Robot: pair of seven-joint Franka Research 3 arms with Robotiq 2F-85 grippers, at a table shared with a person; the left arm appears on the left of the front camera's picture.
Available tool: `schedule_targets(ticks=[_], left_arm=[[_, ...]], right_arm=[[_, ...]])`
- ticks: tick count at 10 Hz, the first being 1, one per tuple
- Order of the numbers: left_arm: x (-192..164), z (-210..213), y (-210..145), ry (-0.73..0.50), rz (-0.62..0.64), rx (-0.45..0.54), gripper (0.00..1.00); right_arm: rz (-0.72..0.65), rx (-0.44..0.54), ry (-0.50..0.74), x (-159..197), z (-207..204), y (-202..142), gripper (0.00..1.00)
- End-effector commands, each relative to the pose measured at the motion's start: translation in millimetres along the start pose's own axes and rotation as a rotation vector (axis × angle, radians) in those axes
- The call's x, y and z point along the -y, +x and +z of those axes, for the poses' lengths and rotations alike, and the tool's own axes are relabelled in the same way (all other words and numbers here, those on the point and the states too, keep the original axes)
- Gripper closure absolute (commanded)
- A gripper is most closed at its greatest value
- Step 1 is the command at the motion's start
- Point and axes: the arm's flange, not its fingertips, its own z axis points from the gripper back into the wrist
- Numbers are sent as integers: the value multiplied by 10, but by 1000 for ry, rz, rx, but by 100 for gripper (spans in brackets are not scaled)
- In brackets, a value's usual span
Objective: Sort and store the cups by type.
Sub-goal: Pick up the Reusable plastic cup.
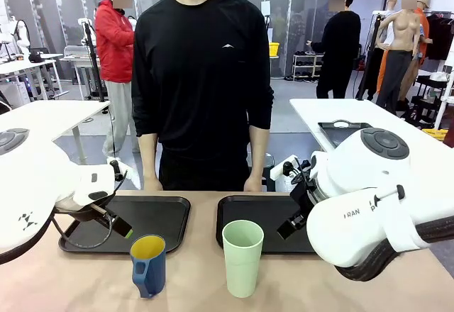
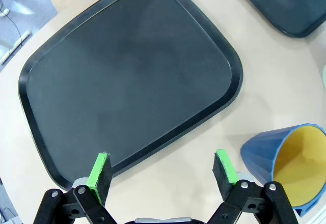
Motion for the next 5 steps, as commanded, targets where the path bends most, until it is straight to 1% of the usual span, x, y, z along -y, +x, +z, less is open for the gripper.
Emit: schedule_targets(ticks=[1, 5], left_arm=[[-1, 0, 0, 0, 0, 0, 0], [-1, 0, 0, 0, 0, 0, 0]], right_arm=[[-2, 0, 0, 1, 0, 0, 0], [-2, 0, 0, 1, 0, 0, 0]])
